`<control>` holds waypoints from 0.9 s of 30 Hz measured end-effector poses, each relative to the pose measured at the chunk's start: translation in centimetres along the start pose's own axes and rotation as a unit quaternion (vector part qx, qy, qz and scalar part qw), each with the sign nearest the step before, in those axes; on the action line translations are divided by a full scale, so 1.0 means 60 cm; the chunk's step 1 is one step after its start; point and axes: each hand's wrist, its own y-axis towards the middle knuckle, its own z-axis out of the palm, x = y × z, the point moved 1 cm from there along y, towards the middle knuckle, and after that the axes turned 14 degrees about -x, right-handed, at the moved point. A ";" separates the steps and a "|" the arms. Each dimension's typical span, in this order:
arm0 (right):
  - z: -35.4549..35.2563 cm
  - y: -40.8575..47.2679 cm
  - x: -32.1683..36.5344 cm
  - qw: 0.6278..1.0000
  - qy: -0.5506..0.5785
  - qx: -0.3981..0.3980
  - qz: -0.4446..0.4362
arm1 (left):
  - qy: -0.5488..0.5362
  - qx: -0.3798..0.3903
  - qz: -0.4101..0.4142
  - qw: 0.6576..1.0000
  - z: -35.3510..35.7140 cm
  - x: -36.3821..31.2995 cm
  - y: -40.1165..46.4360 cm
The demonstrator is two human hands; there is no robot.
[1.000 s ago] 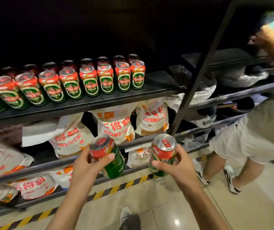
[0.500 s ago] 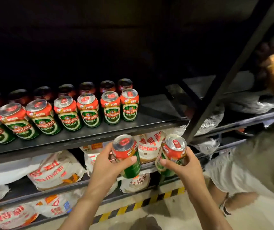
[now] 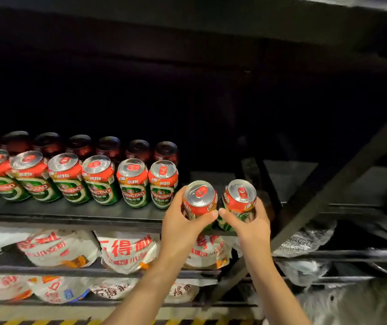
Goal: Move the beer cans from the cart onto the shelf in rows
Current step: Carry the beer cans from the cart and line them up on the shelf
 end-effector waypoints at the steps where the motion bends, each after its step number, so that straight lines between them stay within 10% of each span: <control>1: 0.002 0.010 -0.005 1.000 0.001 -0.005 0.005 | -0.006 -0.008 0.003 1.000 0.012 -0.001 0.003; 27: 0.097 0.166 -0.059 0.998 -0.005 -0.025 -0.054 | 0.045 -0.179 0.012 0.983 0.133 0.040 0.157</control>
